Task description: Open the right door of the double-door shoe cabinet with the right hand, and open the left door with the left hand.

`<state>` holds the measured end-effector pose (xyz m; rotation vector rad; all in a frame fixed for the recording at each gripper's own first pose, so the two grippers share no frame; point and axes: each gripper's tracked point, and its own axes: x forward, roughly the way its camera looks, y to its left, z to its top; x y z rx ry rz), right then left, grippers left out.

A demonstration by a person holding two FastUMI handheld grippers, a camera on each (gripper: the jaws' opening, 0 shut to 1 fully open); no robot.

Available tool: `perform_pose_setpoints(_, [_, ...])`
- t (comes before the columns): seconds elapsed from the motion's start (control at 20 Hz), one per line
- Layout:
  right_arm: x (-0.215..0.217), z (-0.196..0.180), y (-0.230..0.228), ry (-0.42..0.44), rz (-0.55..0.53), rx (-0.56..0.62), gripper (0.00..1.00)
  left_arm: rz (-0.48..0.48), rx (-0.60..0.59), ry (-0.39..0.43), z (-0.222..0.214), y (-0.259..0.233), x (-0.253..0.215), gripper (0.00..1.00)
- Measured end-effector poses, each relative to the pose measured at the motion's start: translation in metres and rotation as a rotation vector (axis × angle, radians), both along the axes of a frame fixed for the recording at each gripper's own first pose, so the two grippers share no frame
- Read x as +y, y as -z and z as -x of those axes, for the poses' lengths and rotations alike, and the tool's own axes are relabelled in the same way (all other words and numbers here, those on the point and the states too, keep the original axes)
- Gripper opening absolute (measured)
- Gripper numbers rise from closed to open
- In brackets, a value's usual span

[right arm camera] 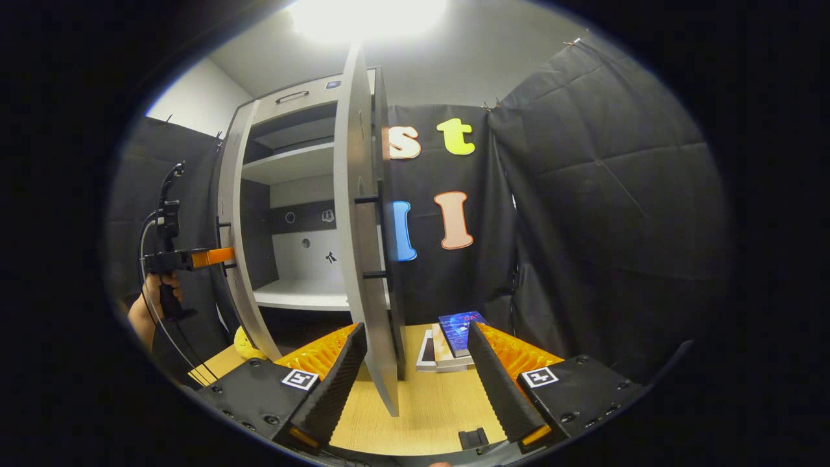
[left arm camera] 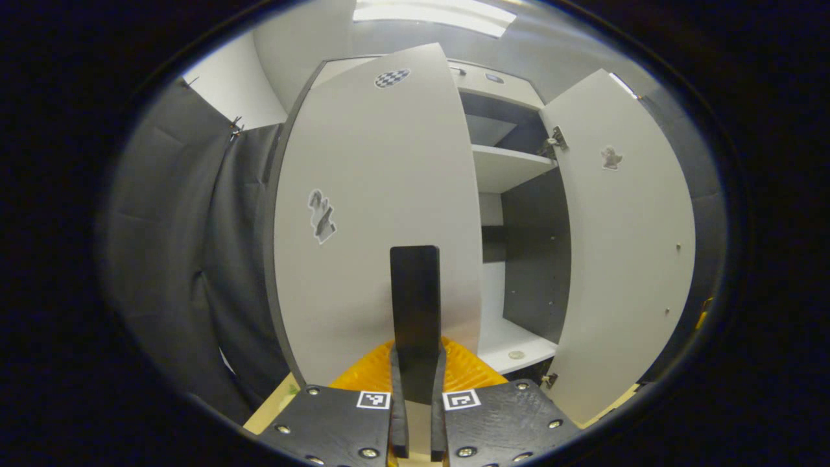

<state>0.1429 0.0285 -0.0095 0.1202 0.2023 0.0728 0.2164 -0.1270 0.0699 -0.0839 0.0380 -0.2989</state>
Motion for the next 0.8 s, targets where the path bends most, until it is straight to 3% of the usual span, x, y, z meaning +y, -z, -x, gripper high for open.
perform_pose_setpoints(0.05, [0.005,-0.002,-0.001,-0.009,0.0,-0.001,0.92,0.008,-0.002,-0.001,0.004,0.0,0.007,0.17])
perform_pose_setpoints(0.1, [0.012,-0.004,0.0,-0.018,-0.001,0.0,0.92,0.009,-0.006,-0.002,0.009,0.002,0.014,0.12])
perform_pose_setpoints(0.15, [0.019,-0.006,0.001,-0.03,-0.003,0.002,0.92,0.008,-0.008,-0.005,0.013,0.002,0.02,0.16])
perform_pose_setpoints(0.2, [0.026,-0.008,0.001,-0.042,-0.004,0.005,0.98,0.007,-0.01,-0.007,0.016,0.003,0.025,0.14])
perform_pose_setpoints(0.4, [0.05,-0.01,0.002,-0.083,0.015,0.011,0.98,0.008,-0.017,-0.018,0.022,0.005,0.043,0.12])
perform_pose_setpoints(0.45, [0.055,-0.01,0.001,-0.088,0.017,0.007,0.92,0.022,-0.021,-0.022,0.027,0.004,0.05,0.08])
perform_pose_setpoints(0.5, [0.062,-0.011,0.001,-0.096,0.014,0.006,0.98,0.025,-0.022,-0.032,0.031,0.003,0.06,0.08])
perform_pose_setpoints(0.65, [0.086,-0.014,0.004,-0.123,-0.003,0.011,0.98,-0.001,-0.026,-0.062,0.042,0.005,0.081,0.08])
perform_pose_setpoints(0.7, [0.093,-0.015,0.003,-0.133,-0.003,0.009,0.92,-0.003,-0.025,-0.076,0.044,0.007,0.091,0.06])
perform_pose_setpoints(0.8, [0.108,-0.016,0.004,-0.15,0.008,0.01,0.98,-0.004,-0.016,-0.109,0.048,0.01,0.115,0.07])
